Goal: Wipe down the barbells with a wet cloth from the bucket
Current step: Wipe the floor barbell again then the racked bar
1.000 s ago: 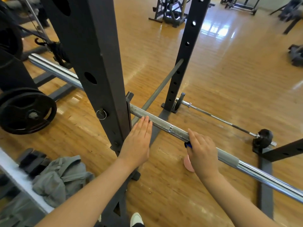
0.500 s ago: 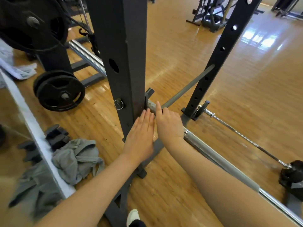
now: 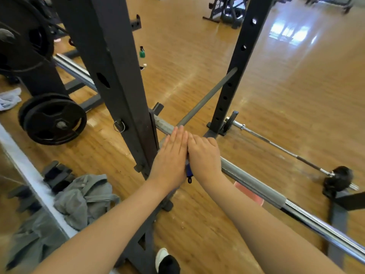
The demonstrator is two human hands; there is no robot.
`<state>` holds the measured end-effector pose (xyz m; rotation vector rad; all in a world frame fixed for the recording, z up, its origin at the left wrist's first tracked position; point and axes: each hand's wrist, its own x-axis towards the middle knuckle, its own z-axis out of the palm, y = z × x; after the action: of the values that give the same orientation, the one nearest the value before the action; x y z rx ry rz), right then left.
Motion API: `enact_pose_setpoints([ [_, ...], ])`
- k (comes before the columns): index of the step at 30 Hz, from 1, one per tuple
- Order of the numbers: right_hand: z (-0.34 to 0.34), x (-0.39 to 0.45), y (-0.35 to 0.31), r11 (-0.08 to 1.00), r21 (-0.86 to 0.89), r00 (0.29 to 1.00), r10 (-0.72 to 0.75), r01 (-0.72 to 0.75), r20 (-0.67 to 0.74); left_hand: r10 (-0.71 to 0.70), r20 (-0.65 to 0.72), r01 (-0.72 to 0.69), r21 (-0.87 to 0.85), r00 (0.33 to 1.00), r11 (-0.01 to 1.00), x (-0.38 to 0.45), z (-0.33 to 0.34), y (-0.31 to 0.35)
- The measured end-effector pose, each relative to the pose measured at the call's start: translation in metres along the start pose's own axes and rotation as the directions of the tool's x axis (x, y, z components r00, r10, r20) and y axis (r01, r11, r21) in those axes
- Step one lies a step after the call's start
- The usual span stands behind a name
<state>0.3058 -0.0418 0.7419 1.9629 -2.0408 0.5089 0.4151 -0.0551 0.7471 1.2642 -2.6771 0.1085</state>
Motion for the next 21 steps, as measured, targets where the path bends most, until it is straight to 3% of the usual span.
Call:
enact_pose_setpoints([
  [2, -0.008, -0.016, 0.012, 0.999, 0.020, 0.999, 0.041, -0.040, -0.011, 0.059, 0.067, -0.057, -0.030, 0.996, 0.998, 0.001, 0.003, 0.017],
  [4, -0.017, -0.032, 0.025, 0.998, 0.020, 0.998, 0.058, -0.058, 0.015, 0.124, 0.007, -0.124, -0.051, 0.992, 0.991, 0.001, 0.008, 0.029],
  [7, -0.030, -0.058, 0.045, 0.997, -0.007, 0.997, 0.076, -0.076, 0.007, 0.129, 0.077, -0.118, -0.133, 0.989, 0.984, 0.002, 0.006, 0.040],
  [10, -0.044, -0.084, 0.064, 0.992, -0.020, 0.992, 0.125, -0.125, 0.019, 0.184, 0.101, -0.180, -0.048, 0.978, 0.982, 0.005, 0.001, 0.047],
  [13, -0.076, -0.089, 0.082, 0.980, 0.087, 0.952, 0.151, -0.180, 0.267, 0.317, 0.077, -0.316, -0.025, 0.945, 0.948, 0.008, 0.002, 0.060],
  [15, -0.101, -0.085, 0.103, 0.914, 0.157, 0.855, 0.274, -0.374, 0.440, 0.395, 0.061, -0.392, -0.054, 0.917, 0.918, 0.011, 0.002, 0.076],
  [17, -0.123, -0.078, 0.120, 0.856, 0.215, 0.857, 0.386, -0.470, 0.341, 0.415, 0.071, -0.406, -0.111, 0.907, 0.907, 0.013, 0.000, 0.096],
  [19, -0.138, -0.071, 0.126, 0.900, 0.179, 0.913, 0.407, -0.397, -0.019, 0.419, 0.049, -0.404, -0.190, 0.907, 0.895, 0.013, -0.004, 0.113],
  [21, -0.137, -0.071, 0.120, 0.942, 0.105, 0.928, 0.334, -0.320, -0.163, 0.416, 0.013, -0.401, -0.242, 0.909, 0.883, 0.012, -0.004, 0.119],
])
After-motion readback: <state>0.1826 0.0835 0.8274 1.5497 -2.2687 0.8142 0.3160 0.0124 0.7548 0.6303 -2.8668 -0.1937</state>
